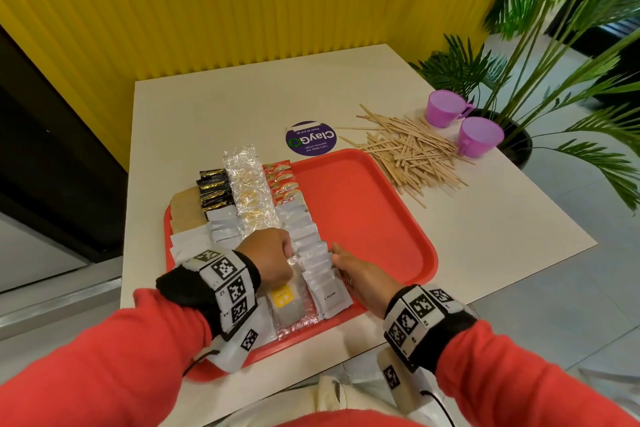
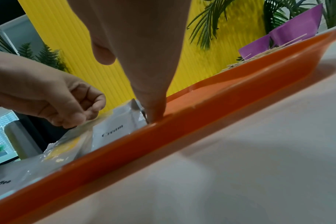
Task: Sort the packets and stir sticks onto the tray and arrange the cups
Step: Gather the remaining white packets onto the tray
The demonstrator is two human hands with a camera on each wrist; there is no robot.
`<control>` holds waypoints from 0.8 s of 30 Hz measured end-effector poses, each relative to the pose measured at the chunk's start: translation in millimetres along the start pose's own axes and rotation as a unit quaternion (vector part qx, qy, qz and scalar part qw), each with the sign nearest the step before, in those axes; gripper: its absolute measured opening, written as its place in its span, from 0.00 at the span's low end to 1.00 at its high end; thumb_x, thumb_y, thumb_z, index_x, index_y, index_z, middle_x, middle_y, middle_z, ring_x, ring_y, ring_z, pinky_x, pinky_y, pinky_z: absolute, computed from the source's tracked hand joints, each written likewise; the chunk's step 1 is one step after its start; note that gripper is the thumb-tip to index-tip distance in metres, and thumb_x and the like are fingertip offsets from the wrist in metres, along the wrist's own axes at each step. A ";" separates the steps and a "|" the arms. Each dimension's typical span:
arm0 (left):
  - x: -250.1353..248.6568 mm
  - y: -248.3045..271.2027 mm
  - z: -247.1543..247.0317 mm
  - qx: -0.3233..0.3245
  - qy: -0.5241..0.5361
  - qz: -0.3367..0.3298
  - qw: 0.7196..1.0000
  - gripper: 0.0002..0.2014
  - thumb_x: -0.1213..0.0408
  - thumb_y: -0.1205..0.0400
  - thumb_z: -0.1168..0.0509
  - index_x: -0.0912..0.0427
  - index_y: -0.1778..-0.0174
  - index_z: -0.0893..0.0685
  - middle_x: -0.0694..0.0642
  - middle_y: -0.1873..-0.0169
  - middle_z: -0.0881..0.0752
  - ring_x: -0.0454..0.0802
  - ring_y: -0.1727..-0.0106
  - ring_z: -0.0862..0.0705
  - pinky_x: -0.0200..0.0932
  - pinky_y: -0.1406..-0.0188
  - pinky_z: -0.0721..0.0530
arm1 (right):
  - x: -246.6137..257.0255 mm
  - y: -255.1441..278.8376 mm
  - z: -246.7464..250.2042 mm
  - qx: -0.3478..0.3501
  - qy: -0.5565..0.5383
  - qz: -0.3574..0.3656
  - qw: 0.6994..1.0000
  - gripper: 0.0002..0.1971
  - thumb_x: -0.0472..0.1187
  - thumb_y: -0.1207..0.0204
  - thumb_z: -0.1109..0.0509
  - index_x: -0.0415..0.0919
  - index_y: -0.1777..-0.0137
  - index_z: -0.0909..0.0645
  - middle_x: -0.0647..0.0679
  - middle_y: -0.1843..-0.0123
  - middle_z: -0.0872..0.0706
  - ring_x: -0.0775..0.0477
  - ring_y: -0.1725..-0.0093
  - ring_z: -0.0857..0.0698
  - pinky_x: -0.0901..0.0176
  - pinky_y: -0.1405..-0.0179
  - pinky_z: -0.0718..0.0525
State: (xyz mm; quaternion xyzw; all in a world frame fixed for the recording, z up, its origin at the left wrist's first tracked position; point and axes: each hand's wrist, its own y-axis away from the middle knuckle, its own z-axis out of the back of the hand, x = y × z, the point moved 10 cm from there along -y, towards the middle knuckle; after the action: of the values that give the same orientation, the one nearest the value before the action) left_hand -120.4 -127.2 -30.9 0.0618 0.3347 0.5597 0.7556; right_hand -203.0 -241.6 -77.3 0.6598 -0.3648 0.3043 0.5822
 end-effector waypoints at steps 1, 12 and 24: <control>2.7 1.0 -2.2 0.006 -0.026 0.000 1.000 0.13 0.75 0.34 0.35 0.50 0.69 0.26 0.47 0.67 0.22 0.46 0.64 0.24 0.37 0.70 0.26 | -2.8 -4.0 -1.8 0.016 0.004 0.007 1.000 0.44 0.63 0.30 0.33 0.46 0.18 0.45 0.54 0.17 0.42 0.55 0.19 0.41 0.48 0.17 0.46; 4.9 0.9 -8.4 0.006 -0.069 -0.011 0.998 0.14 0.72 0.34 0.32 0.50 0.69 0.30 0.46 0.68 0.24 0.46 0.66 0.26 0.38 0.71 0.28 | 8.8 1.6 -2.6 -0.022 0.018 -0.017 0.999 0.29 0.48 0.16 0.45 0.43 0.18 0.48 0.52 0.17 0.45 0.53 0.18 0.43 0.53 0.18 0.45; -16.3 -17.7 11.2 -0.015 -0.088 0.009 0.996 0.05 0.69 0.22 0.41 0.60 0.57 0.20 0.61 0.49 0.16 0.59 0.43 0.18 0.42 0.56 0.23 | 29.3 -28.5 -10.7 -0.003 0.017 -0.031 0.999 0.29 0.67 0.23 0.46 0.47 0.36 0.23 0.52 0.42 0.18 0.57 0.42 0.18 0.61 0.40 0.24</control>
State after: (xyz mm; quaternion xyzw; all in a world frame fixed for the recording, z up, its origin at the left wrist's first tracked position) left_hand -102.2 -145.0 -23.5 0.1025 0.2579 0.5635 0.7781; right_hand -162.8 -233.1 -67.2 0.6635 -0.3352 0.2961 0.5998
